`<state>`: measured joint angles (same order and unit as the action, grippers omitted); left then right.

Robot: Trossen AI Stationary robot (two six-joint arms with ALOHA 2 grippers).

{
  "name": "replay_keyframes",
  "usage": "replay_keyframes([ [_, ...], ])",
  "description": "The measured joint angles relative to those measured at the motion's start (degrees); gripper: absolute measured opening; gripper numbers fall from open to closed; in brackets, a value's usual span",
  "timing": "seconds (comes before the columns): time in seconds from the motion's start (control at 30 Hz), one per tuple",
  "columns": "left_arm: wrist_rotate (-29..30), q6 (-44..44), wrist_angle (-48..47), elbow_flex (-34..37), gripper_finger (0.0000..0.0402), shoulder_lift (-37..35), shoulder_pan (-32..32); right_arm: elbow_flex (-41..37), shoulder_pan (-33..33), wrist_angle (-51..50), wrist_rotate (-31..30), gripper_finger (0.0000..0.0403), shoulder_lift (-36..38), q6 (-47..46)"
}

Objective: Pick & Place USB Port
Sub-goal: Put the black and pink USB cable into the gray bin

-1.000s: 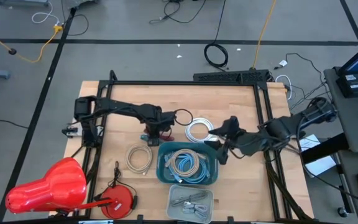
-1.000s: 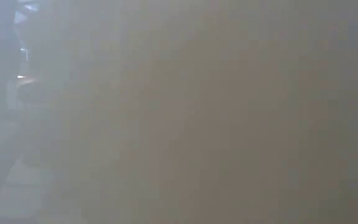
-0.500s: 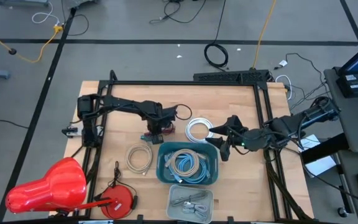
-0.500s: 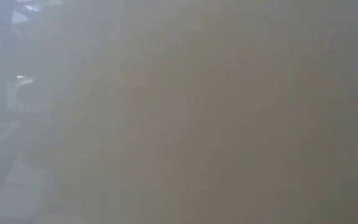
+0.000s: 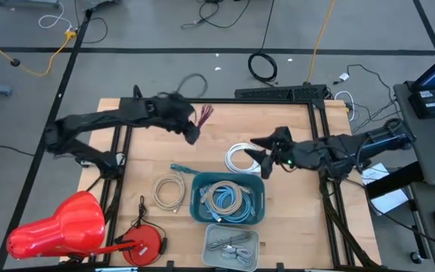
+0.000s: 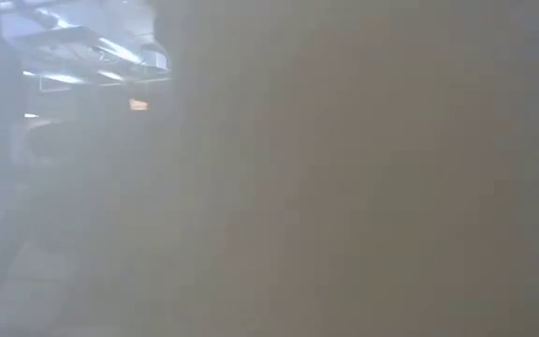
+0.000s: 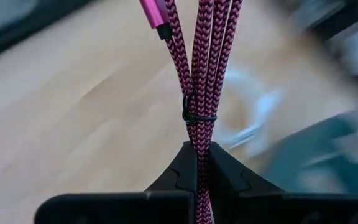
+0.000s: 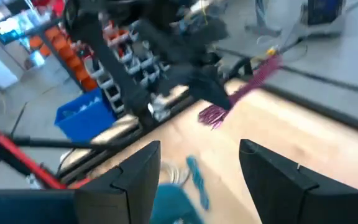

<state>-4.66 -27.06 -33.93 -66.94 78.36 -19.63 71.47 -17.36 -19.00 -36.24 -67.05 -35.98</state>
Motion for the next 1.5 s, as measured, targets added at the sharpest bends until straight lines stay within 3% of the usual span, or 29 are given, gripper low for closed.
replay_keyframes([
  [0.1,-0.58,-4.34,10.64,0.04,0.0011,-5.79,3.17,-1.68,2.75,6.73,0.81,0.021,0.01,2.59],
  [0.23,2.38,-7.13,20.47,-0.02,0.0011,-10.04,8.18,-7.37,7.61,22.61,10.0,0.021,-0.06,1.41],
  [0.37,5.13,-9.31,23.32,-0.02,0.0011,-10.17,13.18,-13.39,12.3,35.92,19.78,0.021,-0.8,-3.02],
  [0.53,6.71,-12.13,24.61,-0.02,0.0011,-7.46,18.18,-16.8,14.93,48.33,26.73,0.021,-2.25,-4.2],
  [0.73,6.97,-14.08,33.43,0.07,0.0011,-2.27,20.24,-17.0,15.03,51.5,29.09,0.021,-4.36,-5.98],
  [0.93,3.42,-16.73,40.18,0.04,0.0011,1.94,19.61,-17.0,14.7,52.73,29.97,0.021,-4.89,-7.28],
  [1.5,0.47,-15.2,45.13,-1.45,0.0011,2.65,20.89,-16.95,13.87,52.03,30.96,0.0164,-5.11,-6.74],
])
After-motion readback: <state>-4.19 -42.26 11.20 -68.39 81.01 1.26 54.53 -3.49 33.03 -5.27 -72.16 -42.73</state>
